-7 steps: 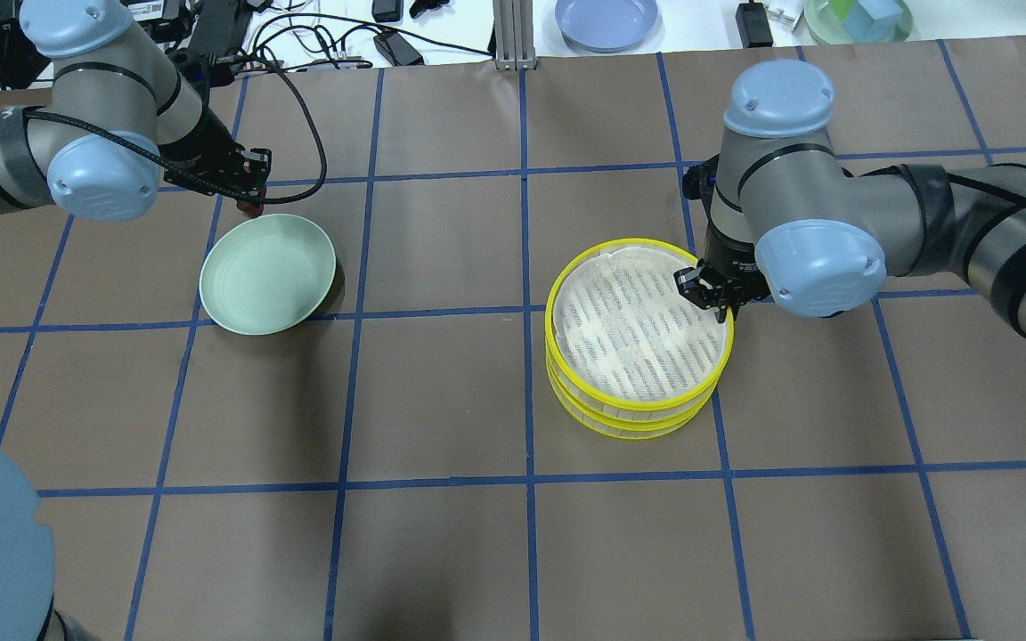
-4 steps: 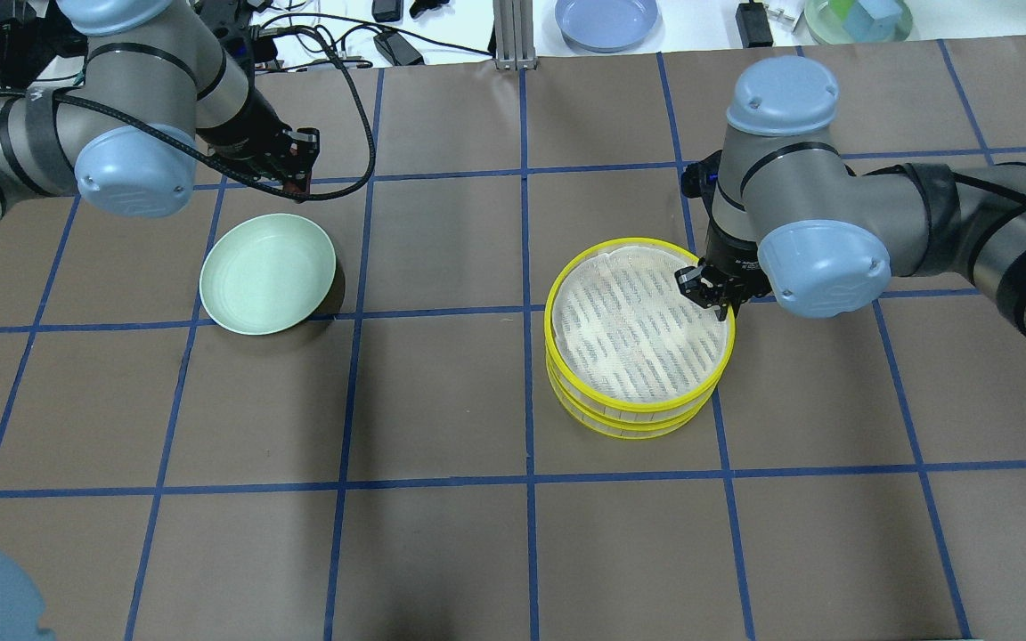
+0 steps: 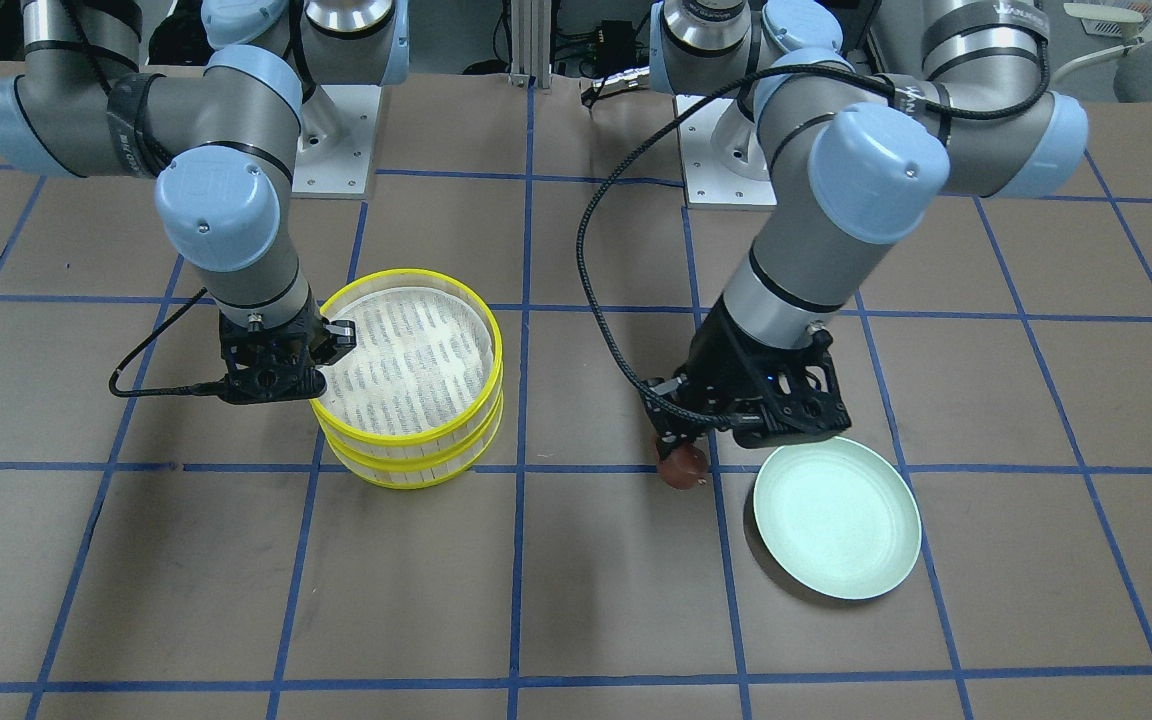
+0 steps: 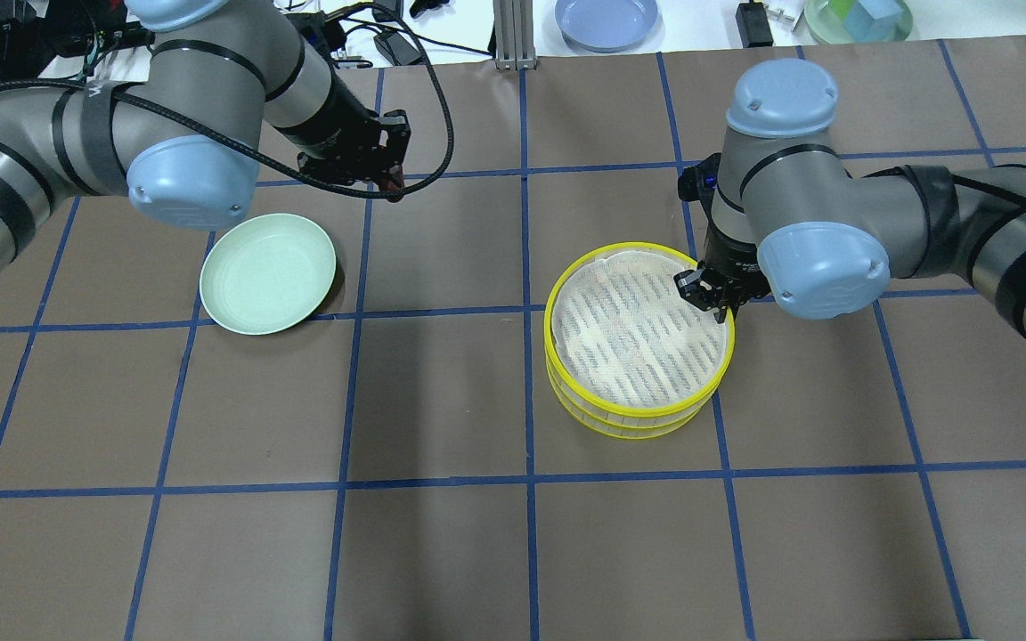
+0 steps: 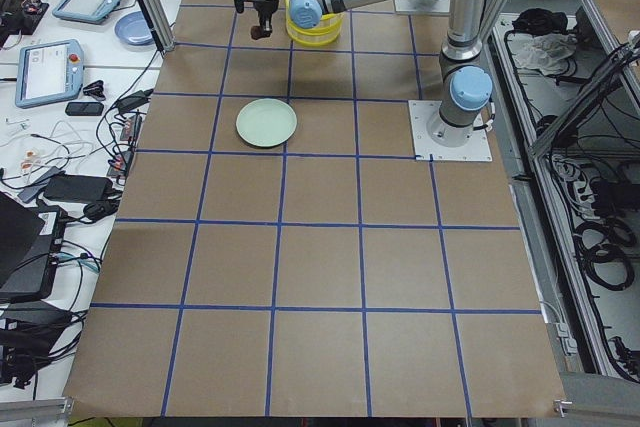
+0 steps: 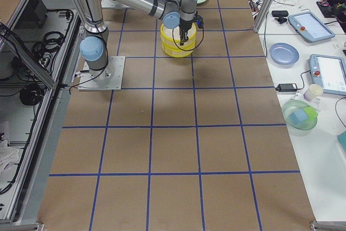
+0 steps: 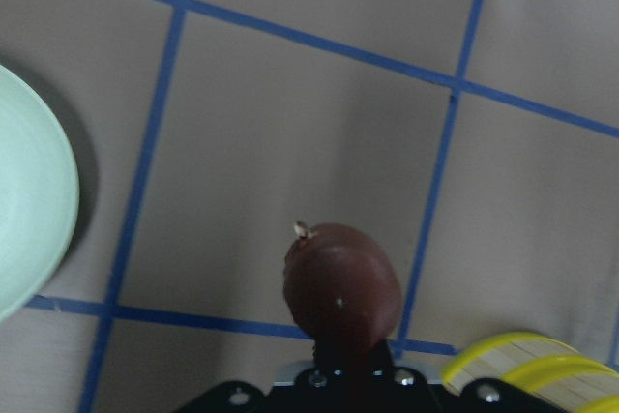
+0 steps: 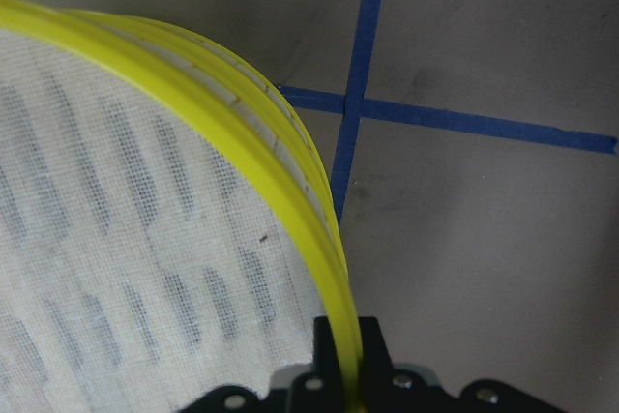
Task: Stack buns with steamer
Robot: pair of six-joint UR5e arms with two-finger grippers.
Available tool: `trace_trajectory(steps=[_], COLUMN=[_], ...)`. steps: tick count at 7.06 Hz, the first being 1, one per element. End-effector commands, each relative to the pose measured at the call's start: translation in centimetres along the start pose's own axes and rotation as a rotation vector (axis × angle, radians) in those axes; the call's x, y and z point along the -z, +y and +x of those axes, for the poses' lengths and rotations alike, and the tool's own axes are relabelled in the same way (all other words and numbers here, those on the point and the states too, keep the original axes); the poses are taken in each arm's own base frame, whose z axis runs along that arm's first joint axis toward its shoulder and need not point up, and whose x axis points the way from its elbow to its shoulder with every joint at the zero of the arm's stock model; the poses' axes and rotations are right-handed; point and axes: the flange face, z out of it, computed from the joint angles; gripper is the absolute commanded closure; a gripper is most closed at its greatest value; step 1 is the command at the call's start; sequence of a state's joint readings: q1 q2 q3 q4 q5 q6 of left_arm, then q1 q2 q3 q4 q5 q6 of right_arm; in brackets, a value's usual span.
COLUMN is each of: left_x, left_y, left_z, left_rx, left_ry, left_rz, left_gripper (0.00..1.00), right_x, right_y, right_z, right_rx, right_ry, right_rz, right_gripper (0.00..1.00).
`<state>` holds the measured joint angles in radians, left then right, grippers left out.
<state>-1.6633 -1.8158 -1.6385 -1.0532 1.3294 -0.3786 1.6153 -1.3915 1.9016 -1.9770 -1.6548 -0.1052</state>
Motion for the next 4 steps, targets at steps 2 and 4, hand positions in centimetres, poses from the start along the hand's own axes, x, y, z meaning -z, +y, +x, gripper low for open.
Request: trace_trajectory(steps=[2,4], left_x=[-2.7,-5.2], left_y=[8.1,10.7], left_z=[8.4,8.7], left_rx=[0.153,0.163], left_ry=[0.140,0.191], left_rz=[-0.182,-0.298], left_gripper=[1.00,1.00], right_x=[-0.3,-0.3], right_y=[0.1,0.1], right_z=[0.0,0.0], right_rx=[-0.011,-0.016], right_ry=[0.007,0.009], right_rz=[-0.009,-0.007], right_gripper=[0.65,0.05])
